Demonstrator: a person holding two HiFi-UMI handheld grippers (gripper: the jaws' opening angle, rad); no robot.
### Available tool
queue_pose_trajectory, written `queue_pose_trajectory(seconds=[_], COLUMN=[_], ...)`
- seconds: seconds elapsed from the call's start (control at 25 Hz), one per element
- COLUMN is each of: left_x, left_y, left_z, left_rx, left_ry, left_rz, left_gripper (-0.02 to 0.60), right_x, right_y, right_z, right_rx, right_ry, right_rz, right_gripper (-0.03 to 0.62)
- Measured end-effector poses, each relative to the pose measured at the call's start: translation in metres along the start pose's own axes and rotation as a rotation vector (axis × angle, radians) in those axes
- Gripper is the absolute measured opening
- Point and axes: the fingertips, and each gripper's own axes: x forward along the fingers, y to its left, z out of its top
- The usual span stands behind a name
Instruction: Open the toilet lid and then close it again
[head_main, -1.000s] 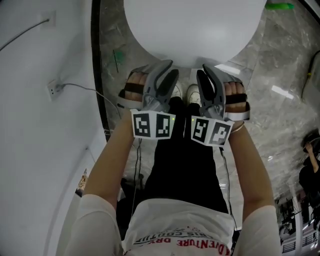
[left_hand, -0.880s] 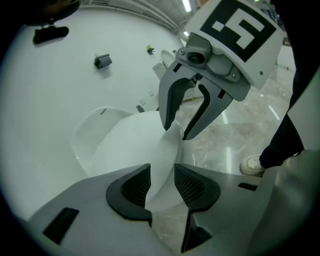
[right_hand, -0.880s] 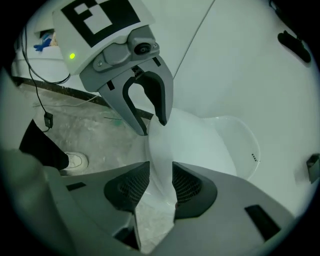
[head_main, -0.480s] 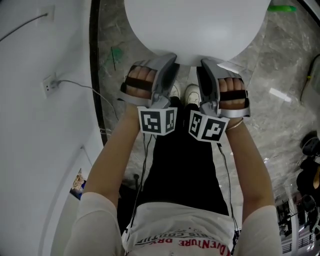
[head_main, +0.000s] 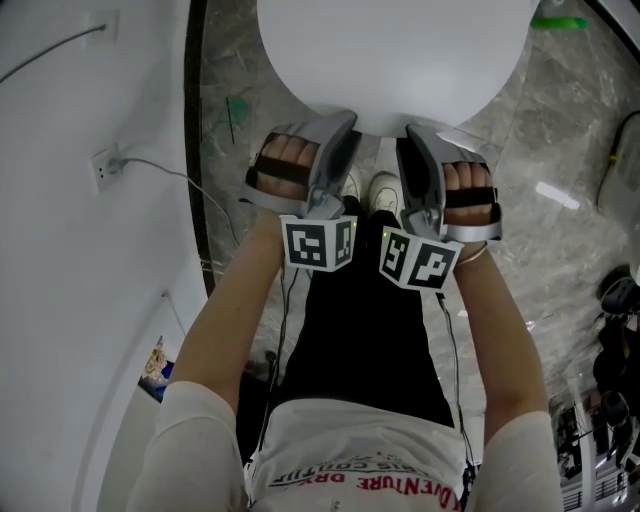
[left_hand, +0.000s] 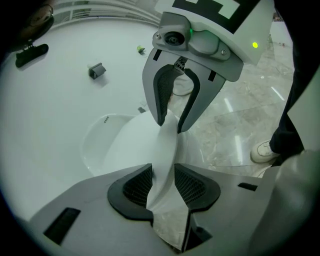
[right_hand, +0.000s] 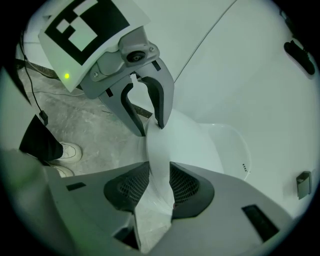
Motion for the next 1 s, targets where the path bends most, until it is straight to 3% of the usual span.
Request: queue_pose_trajectory(seconds=[0.36, 0.68, 1.0], left_x=[-0.028, -0.068, -0.092], left_y=[0.036, 0.089, 0.146], left_z=[0.017, 0.047, 0.070], left_rx=[-0.022, -0.026, -0.011], left_ry=[-0.023, -0.070, -0.080], left_rz=[0.027, 0.054, 0.086], left_gripper=[0.120, 0.095, 0.086], right_x=[-0.031, -0.075, -0.102], right_y=[-0.030, -0.082, -0.132], right_z=[0.014, 0.032, 0.048], right_rx=[-0.007, 0.021, 0.055], right_ry=[-0.029, -0.053, -0.079], right_rz=[-0.032, -0.060, -0.052], right_gripper=[0.107, 0.104, 0.043])
